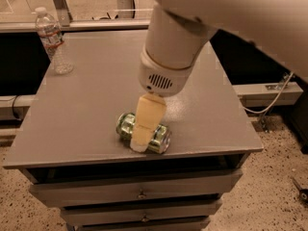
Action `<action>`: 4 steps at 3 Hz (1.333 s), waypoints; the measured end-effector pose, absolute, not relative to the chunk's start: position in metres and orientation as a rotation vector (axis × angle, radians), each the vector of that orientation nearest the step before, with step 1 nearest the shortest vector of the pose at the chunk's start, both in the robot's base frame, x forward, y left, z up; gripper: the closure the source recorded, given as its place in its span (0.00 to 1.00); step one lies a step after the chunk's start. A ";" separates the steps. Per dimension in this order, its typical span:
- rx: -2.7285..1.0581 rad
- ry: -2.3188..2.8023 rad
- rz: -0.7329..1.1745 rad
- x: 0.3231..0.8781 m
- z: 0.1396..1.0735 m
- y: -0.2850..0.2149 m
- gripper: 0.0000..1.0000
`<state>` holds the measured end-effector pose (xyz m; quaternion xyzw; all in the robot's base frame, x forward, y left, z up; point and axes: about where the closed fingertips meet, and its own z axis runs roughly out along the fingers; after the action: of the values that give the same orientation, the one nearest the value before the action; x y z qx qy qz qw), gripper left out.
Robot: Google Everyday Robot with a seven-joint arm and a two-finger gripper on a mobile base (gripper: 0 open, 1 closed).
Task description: Place green can upright
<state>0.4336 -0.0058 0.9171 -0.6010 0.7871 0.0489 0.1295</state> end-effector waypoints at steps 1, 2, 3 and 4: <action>-1.732 2.299 0.155 0.430 0.889 0.039 0.00; -1.710 2.324 0.123 0.435 0.864 0.056 0.00; -1.690 2.360 0.079 0.443 0.846 0.054 0.00; -1.658 2.404 0.042 0.453 0.831 0.042 0.19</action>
Offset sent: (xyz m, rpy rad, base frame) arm 0.0022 0.0789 -0.0678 -0.0114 -0.0017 -0.0464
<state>0.4529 0.0419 0.8308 -0.5642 0.8181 0.0143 0.1103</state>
